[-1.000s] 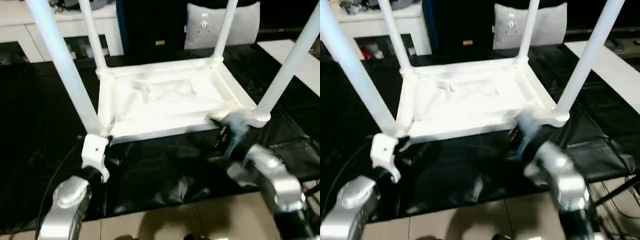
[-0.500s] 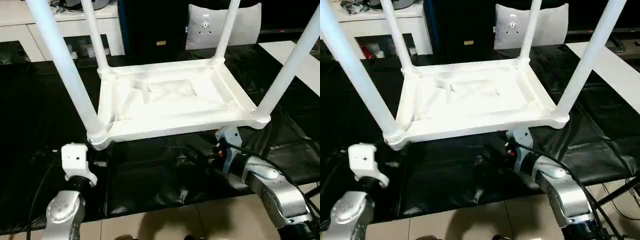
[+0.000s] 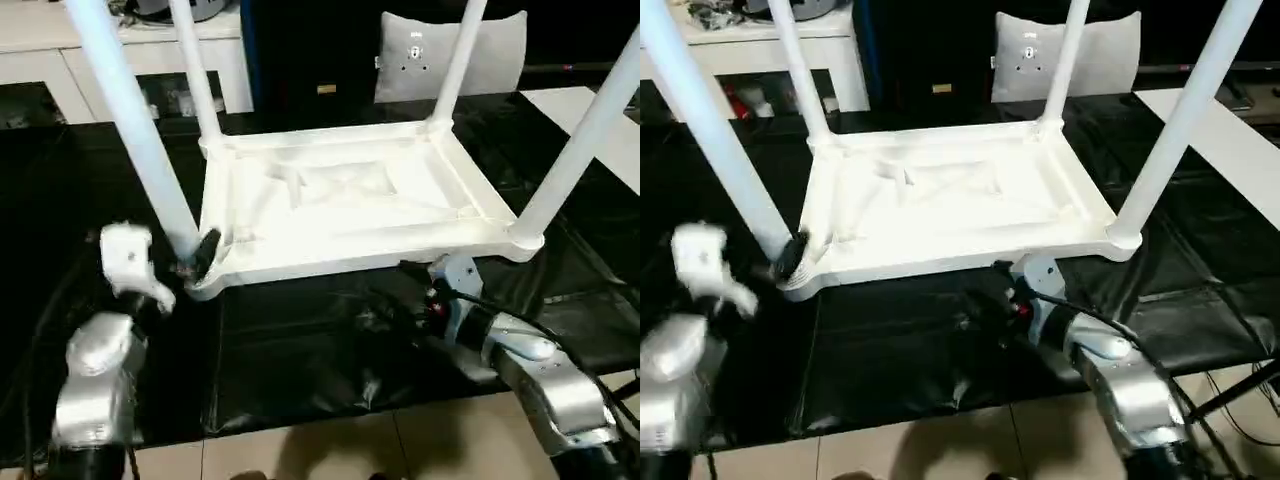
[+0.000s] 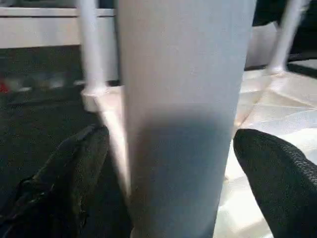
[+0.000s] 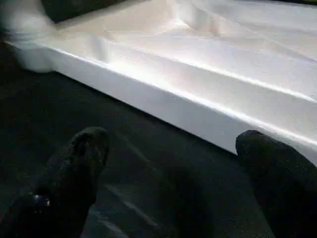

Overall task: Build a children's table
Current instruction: Rotate table base

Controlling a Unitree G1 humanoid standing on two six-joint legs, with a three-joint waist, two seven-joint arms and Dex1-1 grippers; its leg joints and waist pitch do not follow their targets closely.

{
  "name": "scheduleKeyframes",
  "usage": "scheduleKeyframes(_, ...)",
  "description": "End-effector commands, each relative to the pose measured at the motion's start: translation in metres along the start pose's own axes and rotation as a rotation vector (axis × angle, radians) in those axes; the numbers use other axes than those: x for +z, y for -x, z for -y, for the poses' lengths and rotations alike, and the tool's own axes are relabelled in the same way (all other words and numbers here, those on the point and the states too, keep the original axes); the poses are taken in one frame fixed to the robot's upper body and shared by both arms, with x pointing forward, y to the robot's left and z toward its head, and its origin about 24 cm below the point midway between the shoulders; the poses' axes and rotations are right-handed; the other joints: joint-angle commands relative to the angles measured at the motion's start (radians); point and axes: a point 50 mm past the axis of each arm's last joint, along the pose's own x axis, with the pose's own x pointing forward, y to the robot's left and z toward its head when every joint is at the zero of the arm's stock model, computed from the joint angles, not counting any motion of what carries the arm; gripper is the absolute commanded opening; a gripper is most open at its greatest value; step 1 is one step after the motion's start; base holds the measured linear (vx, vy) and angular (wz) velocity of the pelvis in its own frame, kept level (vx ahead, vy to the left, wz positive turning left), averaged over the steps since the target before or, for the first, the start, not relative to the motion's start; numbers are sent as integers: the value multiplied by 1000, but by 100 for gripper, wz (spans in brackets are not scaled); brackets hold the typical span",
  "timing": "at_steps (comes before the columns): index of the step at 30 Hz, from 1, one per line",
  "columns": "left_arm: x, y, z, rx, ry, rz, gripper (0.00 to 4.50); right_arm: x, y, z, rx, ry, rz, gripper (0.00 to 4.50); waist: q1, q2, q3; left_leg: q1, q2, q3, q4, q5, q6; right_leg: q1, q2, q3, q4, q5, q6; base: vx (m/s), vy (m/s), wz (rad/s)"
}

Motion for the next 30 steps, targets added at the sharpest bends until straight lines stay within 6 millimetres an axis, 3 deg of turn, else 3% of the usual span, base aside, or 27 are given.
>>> scheduleKeyframes(1,-2,-5,-2,-75,21,-33,449,0,-2,10,-71,-4,-47,450,4,-6,-66,1,64,-34,-72,-69,71,52,-97,89,-54,-281,-27,0,0,0)
scheduleKeyframes(2,-1,-7,-2,-100,25,-36,449,1,-3,11,-81,-10,-53,450,3,-13,-67,1,62,-31,-70,-67,71,52,-97,90,-56,-283,-26,0,0,0)
scheduleKeyframes(4,2,-18,2,-246,78,-49,449,-4,-8,22,-159,-30,-110,450,6,-6,-68,5,63,-32,-71,-65,67,52,-100,91,-52,-289,-35,0,0,0)
scheduleKeyframes(7,5,-23,9,-402,122,-77,449,-10,-11,30,-193,-30,-153,450,8,-18,-73,5,64,-28,-70,-43,53,53,-106,96,-42,-268,-58,0,0,0)
scheduleKeyframes(8,5,-24,11,-450,127,-91,449,-10,-12,32,-197,-33,-155,450,13,-11,-72,7,66,-27,-68,-32,54,50,-106,98,-39,-253,-70,0,0,0)
scheduleKeyframes(10,6,-25,16,-543,135,-118,449,-11,-15,35,-209,-41,-157,450,17,-17,-75,7,65,-24,-66,-23,57,49,-107,101,-33,-236,-76,0,0,0)
scheduleKeyframes(11,6,-25,18,-587,140,-132,449,-11,-17,36,-215,-50,-158,450,21,-15,-75,3,65,-25,-67,-16,55,51,-109,103,-27,-232,-83,0,0,0)
scheduleKeyframes(14,9,-23,29,-751,177,-174,449,-9,-22,41,-236,-52,-160,450,26,-13,-74,7,67,-24,-68,-46,41,50,-111,104,-29,-258,-88,0,0,0)
scheduleKeyframes(17,11,-18,43,-890,201,-208,449,-6,-28,41,-233,-38,-141,450,26,-15,-72,4,65,-22,-68,-72,28,52,-113,104,-34,-304,-80,0,0,0)
scheduleKeyframes(21,13,-13,54,-971,197,-221,449,-2,-31,40,-227,-36,-120,450,25,-19,-70,0,61,-22,-67,-74,34,52,-111,104,-39,-349,-61,0,0,0)
scheduleKeyframes(23,14,-5,77,-1093,196,-235,449,2,-38,35,-204,-28,-94,450,22,-26,-70,-2,58,-22,-68,-72,38,54,-108,103,-40,-370,-45,0,0,0)
scheduleKeyframes(24,15,-3,84,-1121,201,-232,449,3,-40,33,-192,-24,-87,450,22,-21,-69,-2,61,-22,-67,-70,37,52,-109,103,-41,-377,-47,0,0,0)
scheduleKeyframes(30,19,2,117,-1215,234,-202,449,8,-53,19,-111,11,-64,450,2,-25,-70,-7,57,-22,-65,-66,43,57,-101,99,-40,-357,-49,0,0,0)
